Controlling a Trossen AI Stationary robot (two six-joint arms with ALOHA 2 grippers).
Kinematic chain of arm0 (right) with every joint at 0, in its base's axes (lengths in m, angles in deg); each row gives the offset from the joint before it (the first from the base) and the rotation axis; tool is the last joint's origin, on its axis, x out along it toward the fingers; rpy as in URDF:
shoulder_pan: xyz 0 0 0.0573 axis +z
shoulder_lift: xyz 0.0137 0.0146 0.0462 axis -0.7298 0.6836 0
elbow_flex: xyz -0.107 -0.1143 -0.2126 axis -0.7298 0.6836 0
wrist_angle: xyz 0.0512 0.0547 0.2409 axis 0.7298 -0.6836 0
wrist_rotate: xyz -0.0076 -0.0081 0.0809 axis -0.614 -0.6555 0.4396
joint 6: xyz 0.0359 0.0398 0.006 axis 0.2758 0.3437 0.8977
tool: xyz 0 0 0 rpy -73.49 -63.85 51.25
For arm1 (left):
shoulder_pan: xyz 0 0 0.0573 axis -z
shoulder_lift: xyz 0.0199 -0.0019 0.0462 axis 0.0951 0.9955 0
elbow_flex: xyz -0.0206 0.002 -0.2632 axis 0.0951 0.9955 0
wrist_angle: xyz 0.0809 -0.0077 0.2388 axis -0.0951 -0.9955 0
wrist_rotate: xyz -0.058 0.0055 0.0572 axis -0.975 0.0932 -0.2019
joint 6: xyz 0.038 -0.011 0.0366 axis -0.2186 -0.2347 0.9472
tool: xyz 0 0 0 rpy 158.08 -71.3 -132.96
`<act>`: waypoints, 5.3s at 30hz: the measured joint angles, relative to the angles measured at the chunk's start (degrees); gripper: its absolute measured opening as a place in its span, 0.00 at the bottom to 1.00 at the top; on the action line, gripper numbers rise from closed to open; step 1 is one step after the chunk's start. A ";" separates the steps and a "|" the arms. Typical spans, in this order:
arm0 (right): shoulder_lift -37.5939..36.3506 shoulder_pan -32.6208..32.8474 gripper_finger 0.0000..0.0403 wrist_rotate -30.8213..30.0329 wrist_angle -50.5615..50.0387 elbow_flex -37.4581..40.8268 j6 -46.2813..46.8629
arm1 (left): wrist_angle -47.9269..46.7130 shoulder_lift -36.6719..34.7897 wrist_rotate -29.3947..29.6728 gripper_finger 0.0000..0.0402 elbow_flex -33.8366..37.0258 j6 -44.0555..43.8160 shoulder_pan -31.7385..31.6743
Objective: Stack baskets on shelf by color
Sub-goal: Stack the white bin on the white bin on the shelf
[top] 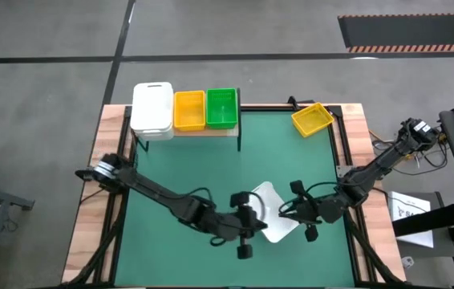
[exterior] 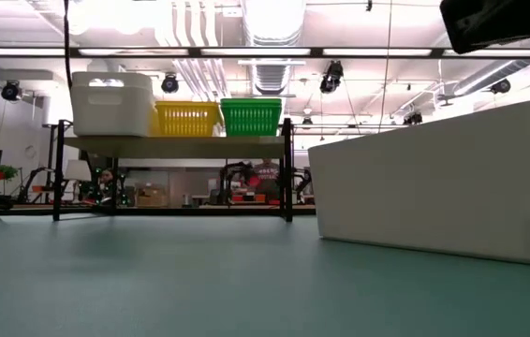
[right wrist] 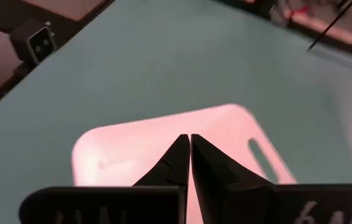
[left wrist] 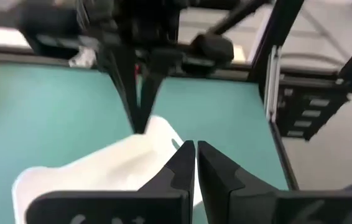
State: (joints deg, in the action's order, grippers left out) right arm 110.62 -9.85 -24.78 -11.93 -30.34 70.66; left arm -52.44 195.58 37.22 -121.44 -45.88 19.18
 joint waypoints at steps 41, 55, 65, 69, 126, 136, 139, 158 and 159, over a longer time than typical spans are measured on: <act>-9.70 14.61 0.02 -8.85 1.60 7.85 3.84 | -5.45 27.63 -1.66 0.22 -25.33 -9.43 -2.53; -9.70 14.61 0.02 -8.82 1.53 7.85 4.25 | 3.98 27.60 -0.95 0.48 -19.91 -9.66 -3.24; -9.70 14.59 0.02 -8.80 1.53 7.84 3.99 | 10.49 27.60 -1.18 0.45 -15.67 -10.08 -3.65; -9.70 14.59 0.02 -8.79 1.52 7.81 3.96 | 10.66 27.60 -1.40 0.35 -15.67 -10.08 -3.65; -9.73 14.59 0.02 -8.78 1.34 7.79 4.81 | -12.55 20.38 -2.49 0.43 -15.56 -9.75 -3.15; -9.70 14.59 0.02 -8.78 1.26 7.79 4.82 | -10.38 23.77 -1.38 0.25 -15.56 -11.05 -3.28; -9.70 14.59 0.02 -8.78 1.25 7.79 4.78 | -11.69 23.56 -0.92 0.10 -15.58 -10.31 -3.17; -9.60 14.59 0.02 -8.74 0.48 7.79 4.19 | -35.39 6.92 -0.15 0.00 -15.47 12.44 5.07; -9.49 14.59 0.02 -8.76 0.85 7.79 4.20 | -37.65 5.42 1.50 0.00 -15.20 12.70 5.83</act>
State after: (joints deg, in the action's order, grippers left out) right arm 101.13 4.74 -33.54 -11.09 -22.55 74.86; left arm -90.09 201.00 38.73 -136.64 -33.18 25.02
